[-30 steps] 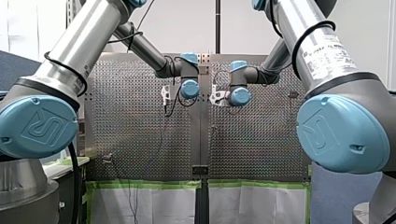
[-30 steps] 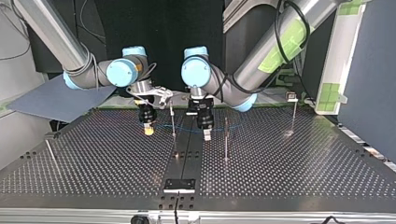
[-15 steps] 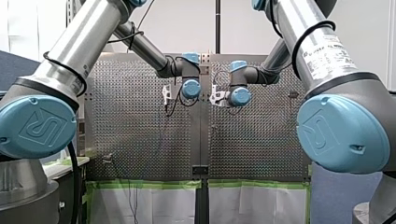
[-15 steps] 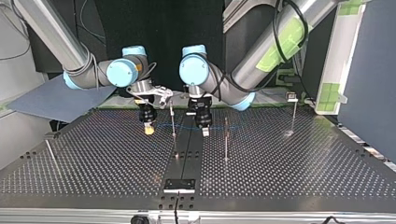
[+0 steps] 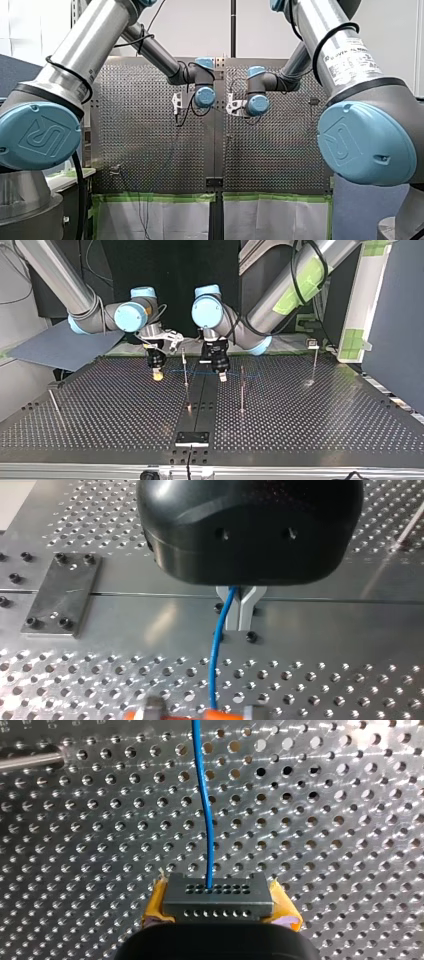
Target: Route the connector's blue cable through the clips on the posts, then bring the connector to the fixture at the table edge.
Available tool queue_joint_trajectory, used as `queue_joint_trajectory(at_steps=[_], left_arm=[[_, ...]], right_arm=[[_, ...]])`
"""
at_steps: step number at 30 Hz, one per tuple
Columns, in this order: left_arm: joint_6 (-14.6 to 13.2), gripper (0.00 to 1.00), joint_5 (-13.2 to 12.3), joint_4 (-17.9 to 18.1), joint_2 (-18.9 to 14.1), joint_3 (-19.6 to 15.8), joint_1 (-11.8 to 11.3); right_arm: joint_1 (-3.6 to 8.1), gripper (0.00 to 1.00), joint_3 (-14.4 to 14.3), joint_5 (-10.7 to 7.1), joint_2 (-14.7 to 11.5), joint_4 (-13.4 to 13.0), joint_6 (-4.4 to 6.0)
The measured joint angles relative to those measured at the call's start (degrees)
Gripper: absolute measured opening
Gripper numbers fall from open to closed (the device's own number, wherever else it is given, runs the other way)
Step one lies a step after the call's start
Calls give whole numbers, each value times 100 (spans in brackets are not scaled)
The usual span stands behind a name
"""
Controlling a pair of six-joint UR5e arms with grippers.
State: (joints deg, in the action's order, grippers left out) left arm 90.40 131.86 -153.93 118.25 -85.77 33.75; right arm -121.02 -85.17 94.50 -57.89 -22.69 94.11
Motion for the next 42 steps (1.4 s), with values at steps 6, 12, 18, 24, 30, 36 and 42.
queue_joint_trajectory(at_steps=[6, 12, 18, 24, 30, 36, 42], left_arm=[[-34, 0, -63, 233, 4, -245, 40], [-58, 0, -89, 254, 29, -334, 114], [-91, 0, -110, 232, 151, -388, 217], [-100, 0, -121, 251, 268, -454, 285], [-90, 0, -135, 489, 318, -716, 307], [-91, 0, -213, 630, 323, -958, 310], [-84, 0, -287, 641, 325, -1001, 317]], right_arm=[[10, 0, -159, 7, 1, -51, 1], [12, 0, -360, 8, 1, -163, -4], [7, 0, -484, 6, 0, -219, -20], [-34, 0, -505, 6, 0, -174, -56], [-69, 0, -548, 12, 0, -127, -98], [-78, 0, -723, 16, 0, -253, -112], [-94, 0, -815, 17, 0, -283, -127]])
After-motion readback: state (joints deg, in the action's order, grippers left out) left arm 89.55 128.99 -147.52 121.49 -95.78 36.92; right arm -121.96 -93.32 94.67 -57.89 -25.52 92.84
